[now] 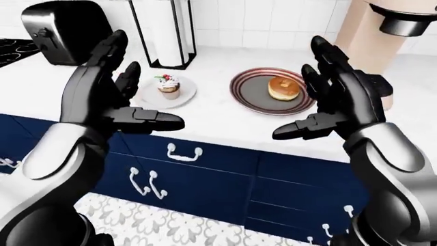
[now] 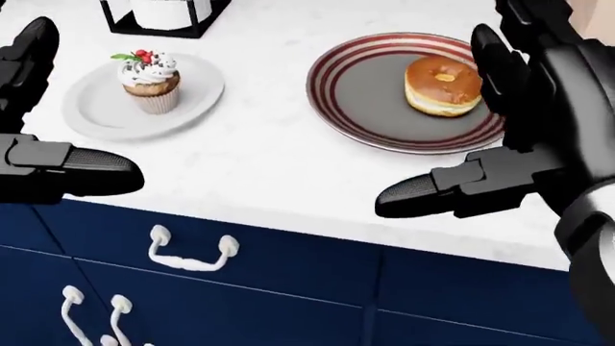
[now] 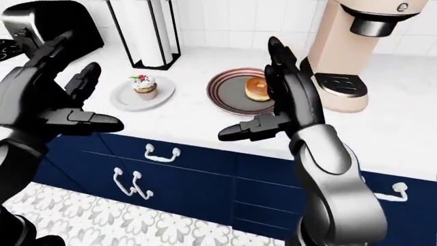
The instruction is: Move the dessert items from the plate to the tray.
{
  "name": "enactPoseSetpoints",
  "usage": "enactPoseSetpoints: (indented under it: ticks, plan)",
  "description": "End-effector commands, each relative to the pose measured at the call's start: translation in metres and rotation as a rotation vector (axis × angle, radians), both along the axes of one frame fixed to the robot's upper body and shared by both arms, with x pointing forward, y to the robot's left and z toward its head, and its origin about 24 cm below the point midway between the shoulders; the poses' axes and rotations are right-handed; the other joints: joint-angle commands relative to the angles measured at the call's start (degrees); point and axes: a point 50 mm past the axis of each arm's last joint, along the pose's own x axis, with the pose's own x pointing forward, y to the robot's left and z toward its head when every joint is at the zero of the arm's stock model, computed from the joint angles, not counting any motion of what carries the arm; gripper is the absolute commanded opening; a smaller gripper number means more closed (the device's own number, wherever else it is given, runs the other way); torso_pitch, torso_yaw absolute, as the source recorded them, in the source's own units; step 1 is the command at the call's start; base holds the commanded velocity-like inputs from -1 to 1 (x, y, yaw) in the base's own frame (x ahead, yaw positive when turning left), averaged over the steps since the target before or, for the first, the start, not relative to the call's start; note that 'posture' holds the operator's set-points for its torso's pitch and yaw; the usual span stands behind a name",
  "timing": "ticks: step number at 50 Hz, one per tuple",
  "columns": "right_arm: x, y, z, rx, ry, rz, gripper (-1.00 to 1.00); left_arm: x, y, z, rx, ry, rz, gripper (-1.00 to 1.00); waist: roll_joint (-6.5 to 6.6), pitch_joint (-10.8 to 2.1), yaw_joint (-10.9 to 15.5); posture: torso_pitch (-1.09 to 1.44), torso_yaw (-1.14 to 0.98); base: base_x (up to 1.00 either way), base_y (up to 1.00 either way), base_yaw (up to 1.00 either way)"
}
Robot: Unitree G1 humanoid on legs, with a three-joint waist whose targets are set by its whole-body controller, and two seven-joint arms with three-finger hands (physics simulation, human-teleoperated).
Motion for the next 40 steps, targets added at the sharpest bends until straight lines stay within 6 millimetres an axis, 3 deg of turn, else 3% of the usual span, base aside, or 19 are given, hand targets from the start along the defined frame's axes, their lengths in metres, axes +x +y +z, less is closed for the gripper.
enactPoseSetpoints:
  ticks: [1, 4, 5, 7, 8, 12, 16, 22, 23, 24, 27, 28, 29, 30, 32, 34, 36, 37, 40]
  plan:
    - [-0.005, -0.002, 0.01, -0.013, -0.062, -0.01, 1.0, -0.001, -0.002, 0.01, -0.001, -0.053, -0.015, 1.0, -0.63, -0.41, -0.53, 0.0, 0.0, 0.0, 0.0, 0.0]
    - [-0.005, -0.002, 0.016, -0.037, -0.084, -0.01, 1.0, 0.0, -0.002, 0.012, 0.006, -0.055, -0.016, 1.0, 1.51, 0.34, -1.65, 0.0, 0.0, 0.0, 0.0, 0.0]
    - [-0.005, -0.002, 0.018, -0.042, -0.091, -0.008, 1.0, 0.0, -0.002, 0.013, 0.007, -0.056, -0.015, 1.0, 2.53, -0.53, -1.84, 0.0, 0.0, 0.17, 0.0, 0.0]
    - [-0.005, -0.001, 0.021, -0.056, -0.098, -0.007, 1.0, 0.0, -0.001, 0.016, 0.002, -0.057, -0.018, 1.0, 6.25, 0.25, -1.6, 0.0, 0.0, 0.38, 0.03, 0.0]
    - [-0.005, 0.0, 0.022, -0.059, -0.1, -0.006, 1.0, -0.001, -0.001, 0.016, 0.001, -0.058, -0.018, 1.0, 3.69, 1.49, -1.53, 0.0, 0.0, 0.45, 0.09, 0.0]
    - [-0.005, 0.001, 0.025, -0.065, -0.106, -0.002, 1.0, -0.002, 0.0, 0.018, 0.002, -0.061, -0.018, 1.0, 2.18, 0.9, -1.53, 0.0, 0.0, 0.45, 0.13, 0.0]
    - [-0.005, 0.002, 0.027, -0.066, -0.109, 0.002, 1.0, -0.002, 0.0, 0.018, 0.002, -0.061, -0.018, 1.0, -2.33, 0.54, -0.91, 0.0, 0.0, 0.45, 0.13, 0.0]
    - [-0.004, 0.005, 0.027, -0.075, -0.108, 0.016, 1.0, -0.003, 0.002, 0.02, 0.001, -0.067, -0.016, 1.0, -1.36, 0.51, -1.03, 0.0, 0.0, 0.42, 0.16, 0.0]
    - [-0.005, 0.006, 0.027, -0.073, -0.108, 0.022, 1.0, -0.004, 0.003, 0.02, 0.0, -0.068, -0.016, 1.0, -2.56, 0.47, 0.97, 0.0, 0.0, 0.01, 0.0, 1.0]
    - [-0.005, 0.006, 0.027, -0.07, -0.11, 0.022, 1.0, -0.004, 0.004, 0.02, -0.001, -0.068, -0.016, 1.0, -1.25, -0.5, 0.39, 0.0, 0.0, 0.0, 0.0, 1.0]
    - [-0.004, 0.006, 0.027, -0.069, -0.11, 0.019, 1.0, -0.004, 0.006, 0.02, -0.002, -0.068, -0.012, 1.0, 2.06, 0.66, 0.06, 0.0, 0.0, 0.0, 0.0, 1.0]
    - [-0.003, 0.006, 0.027, -0.068, -0.111, 0.019, 1.0, -0.004, 0.006, 0.02, -0.002, -0.069, -0.011, 1.0, 4.72, 0.33, -1.13, 0.0, 0.0, 0.0, 0.34, 0.0]
    - [-0.003, 0.006, 0.028, -0.068, -0.113, 0.018, 1.0, -0.004, 0.007, 0.021, -0.002, -0.07, -0.01, 1.0, 4.07, -0.46, -1.09, 0.0, 0.0, 0.0, 0.0, 0.0]
    - [-0.004, 0.006, 0.03, -0.062, -0.117, 0.017, 1.0, -0.004, 0.007, 0.021, -0.001, -0.07, -0.01, 1.0, 3.58, 0.77, -1.89, 0.0, 0.0, 0.0, 0.0, 0.0]
    - [-0.005, 0.005, 0.031, -0.061, -0.124, 0.015, 1.0, -0.004, 0.007, 0.021, 0.0, -0.071, -0.01, 1.0, 5.07, 1.14, -1.76, 0.0, 0.0, 0.0, 0.0, 0.0]
    - [-0.005, 0.004, 0.033, -0.066, -0.129, 0.008, 1.0, -0.005, 0.006, 0.022, 0.001, -0.072, -0.011, 1.0, 4.11, 1.63, -1.85, 0.0, 0.0, 0.0, 0.0, 0.0]
    - [-0.005, 0.003, 0.034, -0.075, -0.135, 0.004, 1.0, -0.005, 0.006, 0.022, 0.001, -0.073, -0.011, 1.0, 3.38, 0.05, -1.76, 0.0, 0.0, 0.12, 0.0, 0.0]
    - [-0.006, 0.003, 0.035, -0.077, -0.139, 0.004, 1.0, -0.006, 0.006, 0.023, 0.002, -0.074, -0.011, 1.0, 3.1, 0.63, -1.7, 0.0, 0.0, 0.27, 0.14, 0.0]
    - [-0.008, 0.003, 0.035, -0.077, -0.145, 0.006, 1.0, -0.007, 0.006, 0.024, 0.002, -0.075, -0.011, 1.0, -0.29, 1.89, -1.34, 0.0, 0.0, 0.29, 0.22, 0.0]
